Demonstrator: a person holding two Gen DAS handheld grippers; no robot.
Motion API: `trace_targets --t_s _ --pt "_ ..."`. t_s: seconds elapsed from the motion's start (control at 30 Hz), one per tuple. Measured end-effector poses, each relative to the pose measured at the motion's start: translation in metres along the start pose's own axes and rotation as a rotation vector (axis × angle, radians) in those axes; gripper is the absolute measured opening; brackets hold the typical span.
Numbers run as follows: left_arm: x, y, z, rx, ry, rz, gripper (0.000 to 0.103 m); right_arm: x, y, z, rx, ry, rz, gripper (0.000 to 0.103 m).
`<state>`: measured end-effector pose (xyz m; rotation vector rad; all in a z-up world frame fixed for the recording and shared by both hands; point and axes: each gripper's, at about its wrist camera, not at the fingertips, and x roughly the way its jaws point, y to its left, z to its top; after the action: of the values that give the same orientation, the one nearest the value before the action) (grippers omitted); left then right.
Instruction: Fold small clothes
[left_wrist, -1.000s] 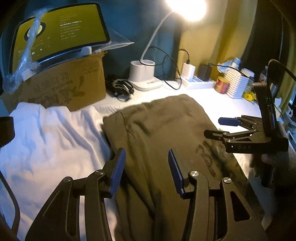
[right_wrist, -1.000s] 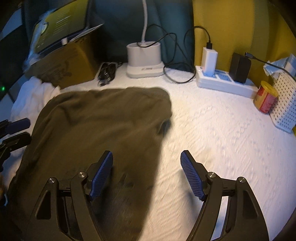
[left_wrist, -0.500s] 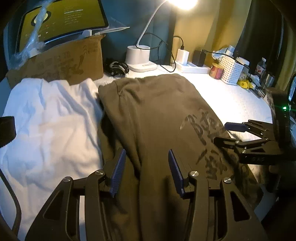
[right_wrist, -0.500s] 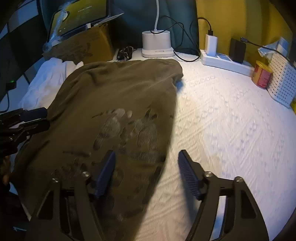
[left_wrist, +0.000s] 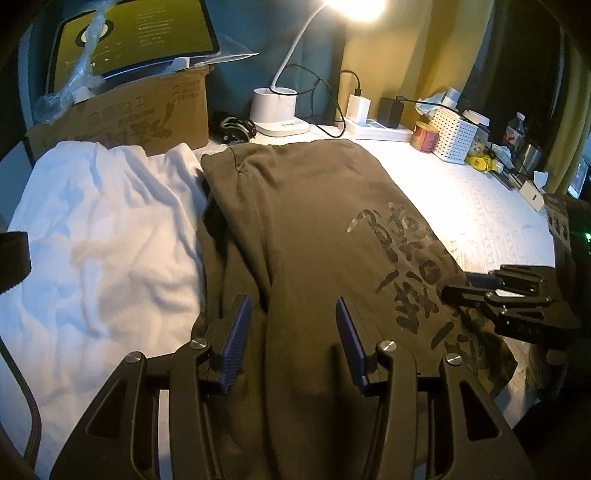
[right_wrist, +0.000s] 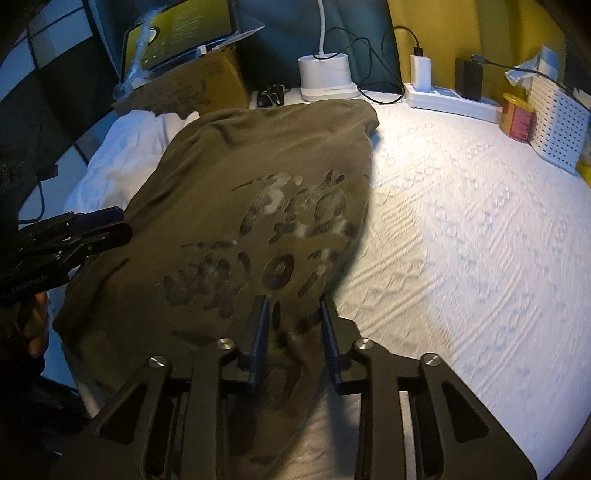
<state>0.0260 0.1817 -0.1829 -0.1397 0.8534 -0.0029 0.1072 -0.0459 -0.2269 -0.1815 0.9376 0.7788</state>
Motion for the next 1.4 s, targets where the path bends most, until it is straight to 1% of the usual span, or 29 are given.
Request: trace_targets --t_s 0.07,0.13,0.43,0.47,0.5,0.53,0.63,0.8,0.83,0.87,0.93,1.03,1.13,1.17,1.23,1.27,1.3,1.4 --pt "-0.002 -0.001 -0.002 0.002 -0.002 0.000 0.047 -0.003 0.002 -0.005 0.003 -0.008 -0.001 0.021" --pt "-0.004 -0.003 -0.004 0.012 -0.004 0.002 0.047 -0.005 0.003 -0.009 0.007 -0.011 0.006 0.019" --pt "-0.015 -0.016 -0.010 0.026 -0.029 -0.014 0.048 -0.014 0.002 -0.021 0.034 -0.006 0.004 0.019" --pt "-0.016 -0.020 -0.009 0.028 -0.033 -0.017 0.053 -0.015 0.002 -0.023 0.034 -0.004 0.004 0.019" --pt "-0.017 -0.022 -0.009 0.029 -0.040 -0.020 0.065 -0.017 0.002 -0.024 0.034 -0.003 0.005 0.019" --pt "-0.019 -0.026 -0.009 0.029 -0.051 -0.031 0.072 -0.019 0.001 -0.025 0.033 -0.003 0.007 0.019" --pt "-0.022 -0.035 -0.007 0.031 -0.069 -0.049 0.074 -0.025 -0.001 -0.029 0.032 -0.006 0.008 0.019" --pt "-0.022 -0.052 -0.007 0.061 -0.067 -0.043 0.074 -0.036 -0.005 -0.036 0.041 -0.019 0.027 0.020" --pt "-0.022 -0.054 -0.007 0.064 -0.066 -0.041 0.074 -0.039 -0.006 -0.037 0.041 -0.024 0.027 0.029" --pt "-0.023 -0.056 -0.007 0.066 -0.065 -0.041 0.074 -0.042 -0.007 -0.038 0.042 -0.032 0.029 0.046" --pt "-0.025 -0.060 -0.007 0.066 -0.066 -0.039 0.074 -0.047 -0.009 -0.040 0.046 -0.049 0.030 0.063" --pt "-0.028 -0.067 -0.007 0.067 -0.073 -0.036 0.074 -0.056 -0.015 -0.044 0.051 -0.068 0.023 0.064" --pt "-0.031 -0.076 -0.008 0.070 -0.093 -0.051 0.076 -0.063 -0.023 -0.049 0.063 -0.078 0.016 0.064" --pt "-0.031 -0.078 -0.008 0.068 -0.097 -0.057 0.078 -0.065 -0.026 -0.051 0.069 -0.081 0.013 0.064" --pt "-0.031 -0.082 -0.009 0.059 -0.101 -0.070 0.093 -0.071 -0.032 -0.053 0.079 -0.087 0.005 0.064" --pt "-0.031 -0.086 -0.010 0.055 -0.102 -0.077 0.097 -0.074 -0.036 -0.055 0.083 -0.088 0.000 0.064" --pt "-0.031 -0.089 -0.010 0.052 -0.102 -0.075 0.099 -0.078 -0.040 -0.057 0.089 -0.092 -0.005 0.064" --pt "-0.031 -0.098 -0.011 0.043 -0.096 -0.089 0.099 -0.086 -0.053 -0.061 0.115 -0.104 -0.017 0.065"
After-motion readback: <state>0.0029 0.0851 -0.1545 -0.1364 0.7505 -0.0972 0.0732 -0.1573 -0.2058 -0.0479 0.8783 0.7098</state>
